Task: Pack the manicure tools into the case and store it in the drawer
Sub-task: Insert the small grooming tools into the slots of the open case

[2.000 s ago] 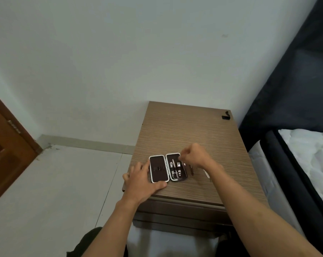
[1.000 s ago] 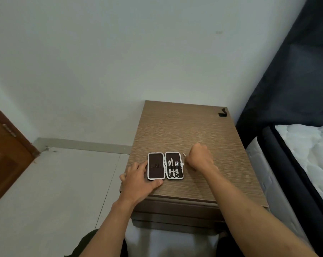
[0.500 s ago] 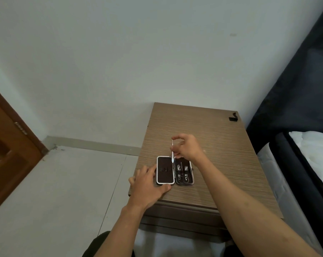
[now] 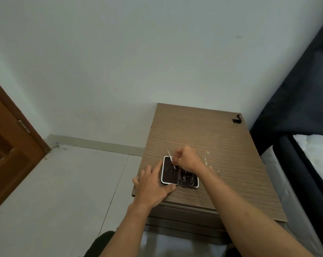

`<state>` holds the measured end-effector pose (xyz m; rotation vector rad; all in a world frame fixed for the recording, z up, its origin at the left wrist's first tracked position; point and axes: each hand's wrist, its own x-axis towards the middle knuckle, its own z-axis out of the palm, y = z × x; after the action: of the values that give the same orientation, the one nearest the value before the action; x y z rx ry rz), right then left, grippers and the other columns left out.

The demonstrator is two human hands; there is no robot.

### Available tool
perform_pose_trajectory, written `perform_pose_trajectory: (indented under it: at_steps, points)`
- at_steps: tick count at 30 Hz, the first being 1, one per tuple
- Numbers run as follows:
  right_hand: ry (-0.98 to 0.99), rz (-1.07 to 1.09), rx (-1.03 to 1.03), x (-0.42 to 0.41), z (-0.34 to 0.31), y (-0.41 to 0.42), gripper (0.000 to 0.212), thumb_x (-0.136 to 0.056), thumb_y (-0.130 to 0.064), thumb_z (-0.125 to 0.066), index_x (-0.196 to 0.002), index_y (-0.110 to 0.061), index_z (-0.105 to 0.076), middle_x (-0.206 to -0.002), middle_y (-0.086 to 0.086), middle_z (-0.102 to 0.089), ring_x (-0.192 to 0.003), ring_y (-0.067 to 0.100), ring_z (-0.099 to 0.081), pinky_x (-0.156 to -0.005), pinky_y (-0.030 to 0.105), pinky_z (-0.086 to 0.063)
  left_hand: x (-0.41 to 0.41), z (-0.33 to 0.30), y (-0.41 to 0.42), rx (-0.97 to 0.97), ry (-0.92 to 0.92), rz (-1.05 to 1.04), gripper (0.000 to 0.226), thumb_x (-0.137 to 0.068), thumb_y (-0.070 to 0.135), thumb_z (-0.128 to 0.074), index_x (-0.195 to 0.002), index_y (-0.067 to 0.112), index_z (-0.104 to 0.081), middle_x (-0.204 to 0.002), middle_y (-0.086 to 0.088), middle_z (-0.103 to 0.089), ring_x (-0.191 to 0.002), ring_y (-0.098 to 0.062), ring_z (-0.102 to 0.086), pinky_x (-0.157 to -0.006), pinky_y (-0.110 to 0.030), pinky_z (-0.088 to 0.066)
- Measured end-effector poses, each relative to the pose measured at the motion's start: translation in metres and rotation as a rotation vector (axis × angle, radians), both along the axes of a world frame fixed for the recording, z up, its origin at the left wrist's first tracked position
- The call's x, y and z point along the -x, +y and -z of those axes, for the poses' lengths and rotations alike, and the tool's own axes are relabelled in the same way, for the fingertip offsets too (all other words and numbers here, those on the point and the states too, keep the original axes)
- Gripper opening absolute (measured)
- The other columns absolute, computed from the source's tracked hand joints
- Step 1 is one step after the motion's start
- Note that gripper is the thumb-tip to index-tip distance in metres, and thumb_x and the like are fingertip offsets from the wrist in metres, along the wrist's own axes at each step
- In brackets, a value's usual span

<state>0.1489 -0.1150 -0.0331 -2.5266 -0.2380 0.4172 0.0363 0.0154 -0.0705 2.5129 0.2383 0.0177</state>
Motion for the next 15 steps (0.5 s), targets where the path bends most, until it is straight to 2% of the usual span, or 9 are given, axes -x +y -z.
perform_pose_trajectory:
  at_steps: [1, 3, 4, 6, 9, 12, 15]
  points:
    - [-0.026, -0.017, -0.005, 0.001, 0.000, -0.001, 0.012, -0.078, -0.013, -0.071, -0.084, -0.023, -0.069, -0.083, -0.001, -0.063, -0.083, 0.019, -0.060, -0.068, 0.026, -0.047, 0.000, 0.001, 0.000, -0.016, 0.003, 0.004, 0.085, -0.069, 0.067, -0.061, -0.141, 0.053, -0.018, -0.108, 0.008, -0.042, -0.109, -0.014, -0.037, -0.095, -0.041, -0.030]
    - [-0.057, -0.064, 0.007, -0.002, -0.002, -0.002, 0.043, -0.078, -0.014, -0.073, -0.119, -0.024, -0.064, -0.100, 0.004, -0.064, -0.097, 0.021, -0.060, -0.082, 0.030, -0.047, 0.000, 0.002, 0.000, -0.037, 0.016, 0.013, 0.082, -0.071, 0.069, -0.059, -0.143, 0.051, -0.023, -0.105, 0.008, -0.039, -0.106, -0.013, -0.034, -0.093, -0.039, -0.029]
    - [-0.057, -0.101, 0.020, -0.003, -0.005, -0.001, 0.053, -0.079, -0.017, -0.073, -0.129, -0.026, -0.058, -0.113, 0.007, -0.064, -0.108, 0.023, -0.058, -0.090, 0.032, -0.047, 0.000, 0.003, 0.000, -0.043, 0.021, 0.015, 0.080, -0.071, 0.070, -0.058, -0.142, 0.049, -0.027, -0.104, 0.008, -0.039, -0.104, -0.013, -0.033, -0.091, -0.038, -0.028]
    - [-0.054, -0.163, 0.075, -0.007, -0.007, 0.003, 0.057, -0.083, -0.023, -0.071, -0.136, -0.029, -0.052, -0.129, 0.009, -0.060, -0.122, 0.026, -0.053, -0.101, 0.037, -0.044, 0.000, 0.003, -0.001, -0.056, 0.021, 0.013, 0.079, -0.071, 0.071, -0.057, -0.142, 0.049, -0.030, -0.104, 0.009, -0.038, -0.103, -0.012, -0.032, -0.090, -0.036, -0.027]
    - [-0.068, -0.219, 0.178, -0.012, -0.006, 0.006, 0.041, -0.086, -0.021, -0.066, -0.126, -0.021, -0.062, -0.119, 0.009, -0.067, -0.115, 0.028, -0.058, -0.095, 0.034, -0.045, 0.000, 0.003, -0.002, -0.060, 0.023, 0.004, 0.079, -0.071, 0.071, -0.058, -0.141, 0.048, -0.030, -0.104, 0.009, -0.037, -0.101, -0.010, -0.030, -0.087, -0.034, -0.024]
    - [-0.085, -0.150, 0.138, -0.014, -0.004, 0.004, 0.016, -0.083, -0.013, -0.064, -0.097, -0.014, -0.072, -0.102, 0.009, -0.072, -0.102, 0.027, -0.064, -0.083, 0.030, -0.047, 0.000, 0.002, -0.003, -0.064, 0.014, -0.006, 0.079, -0.070, 0.072, -0.059, -0.140, 0.048, -0.032, -0.102, 0.009, -0.037, -0.097, -0.009, -0.029, -0.084, -0.034, -0.023]
    - [-0.106, -0.098, 0.093, -0.013, 0.003, -0.001, 0.010, -0.081, -0.012, -0.067, -0.088, -0.011, -0.074, -0.096, 0.010, -0.074, -0.096, 0.026, -0.066, -0.081, 0.028, -0.049, -0.001, 0.003, -0.003, -0.068, 0.014, -0.018, 0.080, -0.068, 0.072, -0.059, -0.140, 0.048, -0.033, -0.102, 0.009, -0.037, -0.097, -0.009, -0.028, -0.084, -0.034, -0.023]
